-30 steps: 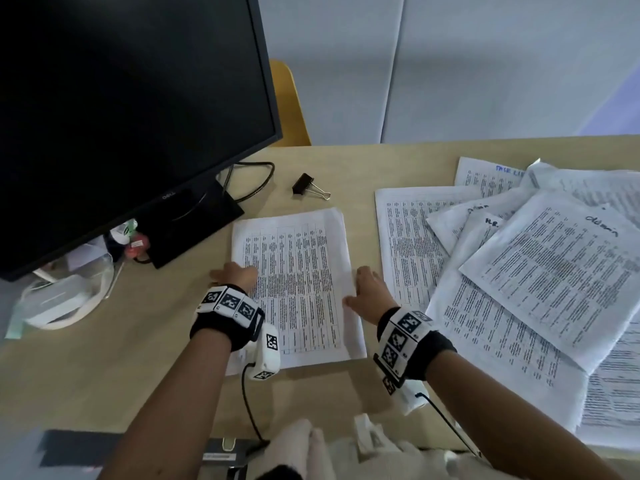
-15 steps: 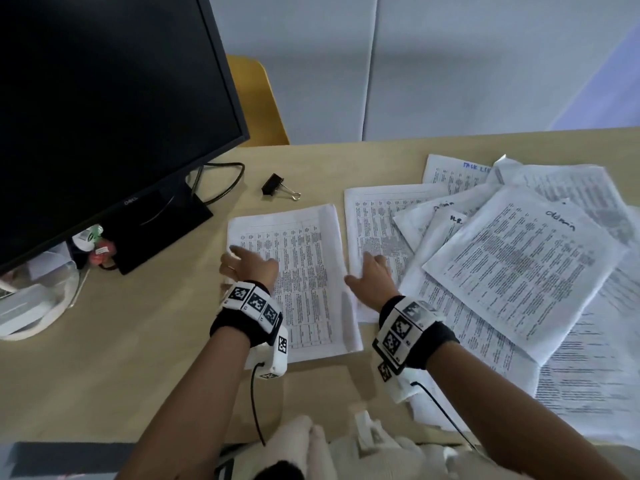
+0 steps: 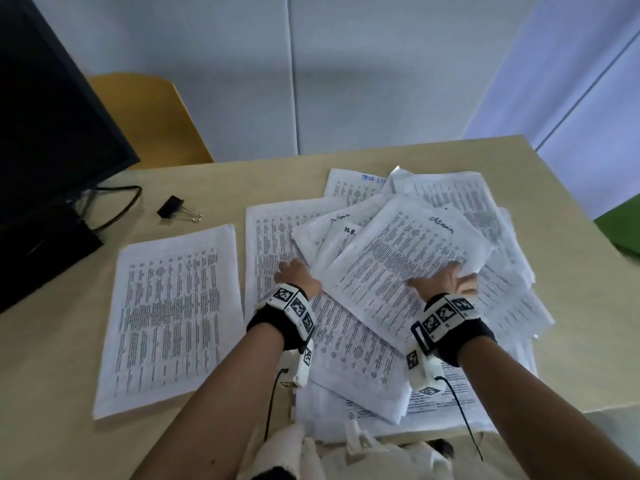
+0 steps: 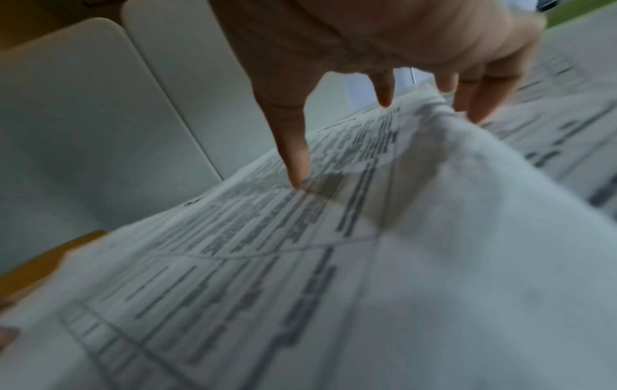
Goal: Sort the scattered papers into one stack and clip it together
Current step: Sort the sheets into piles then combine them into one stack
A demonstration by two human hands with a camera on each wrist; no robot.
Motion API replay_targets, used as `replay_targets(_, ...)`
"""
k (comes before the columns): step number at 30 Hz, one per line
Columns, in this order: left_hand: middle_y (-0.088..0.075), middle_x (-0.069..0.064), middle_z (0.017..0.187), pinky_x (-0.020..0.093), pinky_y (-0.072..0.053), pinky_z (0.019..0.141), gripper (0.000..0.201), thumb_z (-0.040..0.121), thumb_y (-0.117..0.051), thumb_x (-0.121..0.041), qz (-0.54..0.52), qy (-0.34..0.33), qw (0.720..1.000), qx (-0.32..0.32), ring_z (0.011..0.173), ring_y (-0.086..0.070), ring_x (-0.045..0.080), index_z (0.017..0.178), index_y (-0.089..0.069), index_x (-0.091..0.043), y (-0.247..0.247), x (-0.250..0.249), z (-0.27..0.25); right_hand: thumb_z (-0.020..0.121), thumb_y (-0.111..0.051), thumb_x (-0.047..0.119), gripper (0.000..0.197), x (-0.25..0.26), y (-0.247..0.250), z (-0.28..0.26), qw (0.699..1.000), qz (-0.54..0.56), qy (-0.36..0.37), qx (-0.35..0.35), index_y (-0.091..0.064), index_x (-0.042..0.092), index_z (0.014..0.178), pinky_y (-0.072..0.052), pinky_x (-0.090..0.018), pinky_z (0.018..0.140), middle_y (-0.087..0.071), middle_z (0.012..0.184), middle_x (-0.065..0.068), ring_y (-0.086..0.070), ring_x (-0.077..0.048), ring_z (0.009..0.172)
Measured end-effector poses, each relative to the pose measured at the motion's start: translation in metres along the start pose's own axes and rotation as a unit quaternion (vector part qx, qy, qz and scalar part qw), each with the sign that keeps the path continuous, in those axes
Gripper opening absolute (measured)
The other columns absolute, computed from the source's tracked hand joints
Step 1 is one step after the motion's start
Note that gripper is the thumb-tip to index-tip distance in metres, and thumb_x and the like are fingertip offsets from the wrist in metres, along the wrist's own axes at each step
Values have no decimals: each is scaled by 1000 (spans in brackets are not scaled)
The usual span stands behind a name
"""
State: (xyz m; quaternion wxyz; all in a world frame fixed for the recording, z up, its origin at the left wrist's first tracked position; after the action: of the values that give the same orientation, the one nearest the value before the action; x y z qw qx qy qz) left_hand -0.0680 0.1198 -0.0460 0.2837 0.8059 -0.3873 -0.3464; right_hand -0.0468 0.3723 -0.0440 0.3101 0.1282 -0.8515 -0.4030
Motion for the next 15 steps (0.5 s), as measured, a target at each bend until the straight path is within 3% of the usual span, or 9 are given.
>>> replay_targets(3,-43,20,138,36,-43,100,55,84,-65,-15,-17,6,1000,1,125,-47,34,131,-41,2,-12,-9,2,62,-79,11,92,-16,12,18,996,82,-4,-22,-20,15,132,-20,-54,108,-16,139,-23,-14,-42,131)
replay_targets(6,-56,18,129,34,-46,92,46,85,-65,-15,1,9,1000,-22,117,-55,32,124,-49,4,-13,-12,-1,70,-72,2,80,-22,23,35,990,134,23,-23,-21,3,132,-29,-46,109,-35,134,-27,-31,-40,128)
replay_targets(7,-59,17,125,33,-47,90,44,85,-66,-16,2,8,999,-35,114,-58,31,121,-52,3,-12,-11,-1,75,-66,0,62,-24,27,41,989,139,34,-35,-31,-1,126,-37,-44,103,-45,124,-26,-41,-38,121)
replay_targets(9,-64,17,117,32,-50,84,36,85,-66,-17,9,3,998,-62,106,-63,31,113,-58,4,-7,-12,-4,82,-52,0,13,-23,41,49,987,124,69,-71,-54,-3,95,-45,-40,81,-53,89,-19,-52,-30,93)
replay_targets(11,-66,17,112,31,-49,79,29,88,-62,-17,37,-2,996,-84,102,-64,31,107,-61,4,-1,-16,-8,86,-43,3,18,-20,56,57,981,111,114,-109,-53,0,71,-38,-34,64,-46,71,-15,-45,-25,72)
replay_targets(13,-65,16,114,33,-47,80,27,92,-54,-18,63,6,991,-117,106,-61,31,110,-60,2,6,-21,-13,85,-42,2,19,-17,71,62,974,131,131,-133,-58,-2,77,-33,-28,64,-47,71,-14,-48,-27,70)
replay_targets(15,-64,15,112,36,-47,83,27,95,-48,-19,67,15,984,-163,106,-61,31,112,-60,-1,15,-23,-17,86,-42,5,21,-12,85,65,965,167,139,-144,-63,2,90,-34,-26,67,-52,78,-12,-57,-31,83)
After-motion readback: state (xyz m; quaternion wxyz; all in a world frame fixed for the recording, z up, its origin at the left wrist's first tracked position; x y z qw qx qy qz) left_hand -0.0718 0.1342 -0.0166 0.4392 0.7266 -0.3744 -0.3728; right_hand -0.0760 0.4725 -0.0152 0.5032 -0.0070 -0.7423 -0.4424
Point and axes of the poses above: each hand's wrist, its own z-axis towards the middle knuckle, its own y-axis out of the back of the hand, x = y × z, the point moved 5 cm from there along z, towards the middle knuckle
